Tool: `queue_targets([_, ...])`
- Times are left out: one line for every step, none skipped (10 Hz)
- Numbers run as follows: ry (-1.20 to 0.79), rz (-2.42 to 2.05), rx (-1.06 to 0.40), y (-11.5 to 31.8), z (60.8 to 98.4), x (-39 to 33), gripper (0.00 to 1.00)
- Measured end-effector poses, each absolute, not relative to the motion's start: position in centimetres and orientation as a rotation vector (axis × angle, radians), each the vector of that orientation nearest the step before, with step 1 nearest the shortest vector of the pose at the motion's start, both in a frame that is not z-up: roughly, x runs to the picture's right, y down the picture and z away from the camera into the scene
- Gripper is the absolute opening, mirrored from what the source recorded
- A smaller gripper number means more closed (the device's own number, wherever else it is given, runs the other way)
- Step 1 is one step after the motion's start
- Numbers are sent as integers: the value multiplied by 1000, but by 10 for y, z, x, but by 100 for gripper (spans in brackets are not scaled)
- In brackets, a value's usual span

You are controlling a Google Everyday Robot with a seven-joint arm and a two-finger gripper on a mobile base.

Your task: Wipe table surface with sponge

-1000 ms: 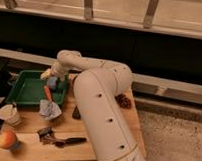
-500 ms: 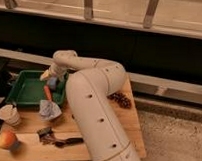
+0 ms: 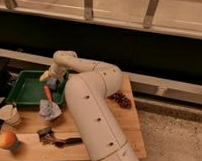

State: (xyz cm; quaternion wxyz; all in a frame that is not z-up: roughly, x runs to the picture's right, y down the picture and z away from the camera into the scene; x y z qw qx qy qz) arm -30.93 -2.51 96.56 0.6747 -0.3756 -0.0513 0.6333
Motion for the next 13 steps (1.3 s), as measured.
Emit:
queue_targets([-116, 1421, -854, -24, 966, -312, 80])
queue_targets([-114, 1413, -872, -20, 968, -316, 80])
queue_targets([-111, 1409, -883, -16, 969, -319, 80])
queue_targets([-112, 1406, -891, -15, 970, -321, 80])
queue_targets([-111, 1403, -901, -13, 970, -324, 80])
queue_targets([-111, 1397, -906, -12, 970, -325, 79])
queue_targets([-111, 1392, -909, -11, 970, -325, 73])
queue_targets([-114, 1384, -909, -11, 971, -326, 66])
queue_targets([-104, 1377, -916, -7, 971, -327, 52])
queue_targets([-102, 1373, -918, -6, 971, -329, 43])
queue_targets([-100, 1370, -920, -4, 971, -330, 35])
queue_targets([-97, 1368, -920, -3, 972, -330, 21])
queue_targets([-95, 1368, -920, -3, 973, -329, 14])
